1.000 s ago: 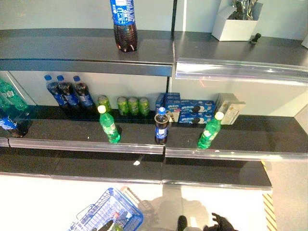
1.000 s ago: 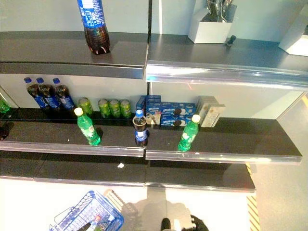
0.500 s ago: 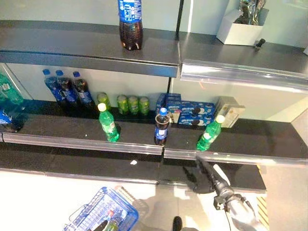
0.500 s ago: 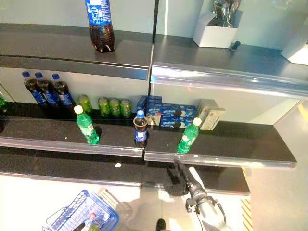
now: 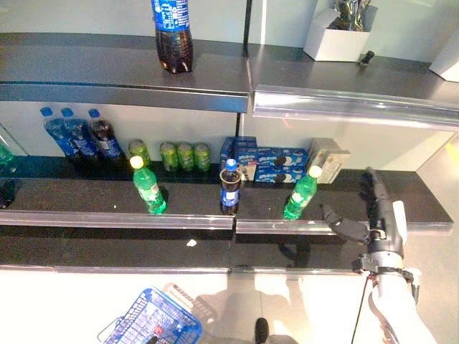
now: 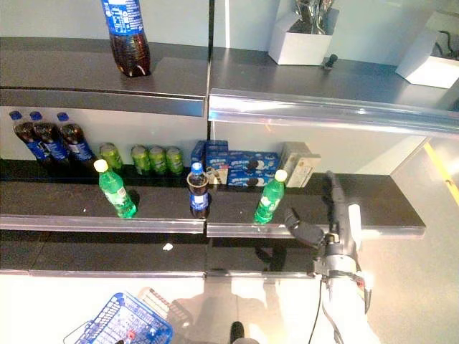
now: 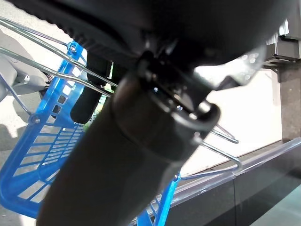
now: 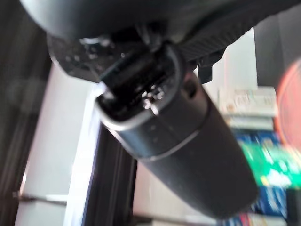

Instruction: Pick up the drink and place into the basket.

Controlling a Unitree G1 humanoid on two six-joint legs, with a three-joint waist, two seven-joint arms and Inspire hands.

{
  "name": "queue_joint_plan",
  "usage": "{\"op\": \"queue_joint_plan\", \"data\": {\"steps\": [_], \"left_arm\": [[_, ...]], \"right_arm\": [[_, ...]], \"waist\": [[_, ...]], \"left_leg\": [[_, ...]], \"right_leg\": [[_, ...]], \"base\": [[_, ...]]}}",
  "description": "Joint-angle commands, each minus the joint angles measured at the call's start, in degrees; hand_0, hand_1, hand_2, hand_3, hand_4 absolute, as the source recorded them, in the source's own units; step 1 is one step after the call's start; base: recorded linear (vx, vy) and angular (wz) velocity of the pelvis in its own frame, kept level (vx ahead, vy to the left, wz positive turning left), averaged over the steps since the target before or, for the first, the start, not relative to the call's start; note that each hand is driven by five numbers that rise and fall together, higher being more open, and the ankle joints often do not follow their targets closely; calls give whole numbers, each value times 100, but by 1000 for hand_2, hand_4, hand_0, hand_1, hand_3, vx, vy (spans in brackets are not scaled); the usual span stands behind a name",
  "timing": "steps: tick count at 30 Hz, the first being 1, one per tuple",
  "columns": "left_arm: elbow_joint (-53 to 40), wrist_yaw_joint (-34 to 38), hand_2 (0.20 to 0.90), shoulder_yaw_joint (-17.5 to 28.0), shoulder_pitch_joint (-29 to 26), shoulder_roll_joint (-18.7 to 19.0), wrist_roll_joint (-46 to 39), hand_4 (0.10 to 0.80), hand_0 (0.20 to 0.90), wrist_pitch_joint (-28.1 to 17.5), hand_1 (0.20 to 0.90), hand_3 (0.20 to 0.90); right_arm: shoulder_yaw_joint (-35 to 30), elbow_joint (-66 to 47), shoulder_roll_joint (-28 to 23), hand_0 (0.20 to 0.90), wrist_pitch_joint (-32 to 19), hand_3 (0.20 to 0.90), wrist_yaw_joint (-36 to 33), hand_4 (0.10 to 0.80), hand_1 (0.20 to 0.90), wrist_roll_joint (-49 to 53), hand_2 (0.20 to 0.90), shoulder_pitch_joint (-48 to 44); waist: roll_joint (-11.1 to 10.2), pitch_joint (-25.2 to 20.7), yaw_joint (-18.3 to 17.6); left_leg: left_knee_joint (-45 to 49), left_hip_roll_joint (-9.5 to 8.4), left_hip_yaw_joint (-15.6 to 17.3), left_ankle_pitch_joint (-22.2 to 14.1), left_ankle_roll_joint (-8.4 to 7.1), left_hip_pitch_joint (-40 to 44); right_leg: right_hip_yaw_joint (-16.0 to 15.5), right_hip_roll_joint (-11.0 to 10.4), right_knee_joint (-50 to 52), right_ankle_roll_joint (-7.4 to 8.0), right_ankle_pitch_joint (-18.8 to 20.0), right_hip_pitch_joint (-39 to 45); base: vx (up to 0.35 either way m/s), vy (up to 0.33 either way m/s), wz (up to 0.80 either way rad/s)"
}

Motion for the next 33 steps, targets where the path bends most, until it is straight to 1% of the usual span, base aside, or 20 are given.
{"op": "queue_joint_plan", "data": {"steps": [1, 5, 7, 10, 16, 21, 22, 23, 26, 33], "left_arm": [[-294, -246, 300, 101, -278, 98, 101, 100, 300, -545, 300, 200], [-341, -210, 300, 37, -315, 86, 83, 100, 300, -557, 300, 200], [-392, -112, 300, -127, -447, 100, -59, 100, 300, -566, 300, 200], [-426, -42, 300, -252, -552, 83, -138, 100, 300, -578, 300, 200], [-513, 22, 300, -556, -816, 50, -387, 100, 300, -637, 300, 200], [-605, -39, 300, -714, -1018, 41, -602, 100, 300, -711, 300, 200], [-604, -39, 300, -713, -1020, 41, -603, 100, 300, -711, 300, 200], [-660, -69, 300, -801, -1147, 65, -720, 100, 300, -743, 300, 200], [-700, -103, 300, -897, -1338, 78, -875, 100, 300, -811, 300, 200], [-860, -221, 300, -1033, -1589, 83, -1086, 100, 300, -895, 300, 200]], "right_arm": [[-360, -790, -281, 900, -639, 900, -451, 800, 900, 113, 900, -299], [-239, -656, -277, 900, -693, 900, -517, 800, 900, 169, 900, -443], [3, -480, -327, 900, -666, 900, -687, 800, 900, 173, 900, -801], [179, -331, -335, 900, -664, 900, -806, 800, 900, 175, 900, -1132], [470, 19, -423, 900, -602, 900, -1197, 800, 900, 196, 900, -1925], [590, 346, -366, 900, -610, 900, -1472, 800, 900, 220, 900, -2511], [592, 348, -366, 900, -611, 900, -1473, 800, 900, 220, 900, -2515], [628, 517, -320, 900, -647, 900, -1653, 800, 900, 231, 900, -2829], [666, 757, -265, 900, -643, 900, -1931, 800, 900, 178, 900, -3245], [706, 1205, -205, 900, -588, 900, -2189, 800, 900, 234, 900, -3853]], "waist": [[60, -81, -14], [87, 7, 22], [133, 155, 83], [174, 276, 139], [270, 662, 285], [337, 994, 355], [336, 994, 354], [354, 1191, 382], [363, 1438, 409], [409, 1787, 474]], "left_leg": [[715, 96, 249, -441, 197, -212], [859, 103, 223, -444, 190, -344], [1071, 127, 171, -437, 173, -545], [1283, 142, 90, -443, 150, -738], [1561, 120, -152, -371, 117, -1184], [1601, 76, -278, -283, 108, -1437], [1603, 76, -279, -284, 108, -1441], [1695, 53, -333, -262, 112, -1623], [1855, 32, -398, -237, 105, -1881], [2073, -45, -521, -206, 92, -2261]], "right_leg": [[149, -269, 722, 469, -594, -157], [114, -266, 844, 432, -633, -259], [63, -253, 1022, 359, -691, -396], [15, -247, 1154, 289, -744, -481], [-55, -235, 1334, 162, -821, -663], [-110, -239, 1394, 117, -806, -848], [-111, -240, 1396, 117, -806, -851], [-130, -251, 1471, 96, -788, -1010], [-155, -261, 1552, 58, -760, -1187], [-204, -282, 1642, -10, -733, -1424]], "base": [[0, 0, 0], [-36, 0, -1], [-85, 2, -1], [-48, -2, 4], [-80, -1, 12], [-92, 4, 4], [-164, -1, 4], [-152, -2, 9], [-145, -12, 7], [-65, -10, 5]]}}
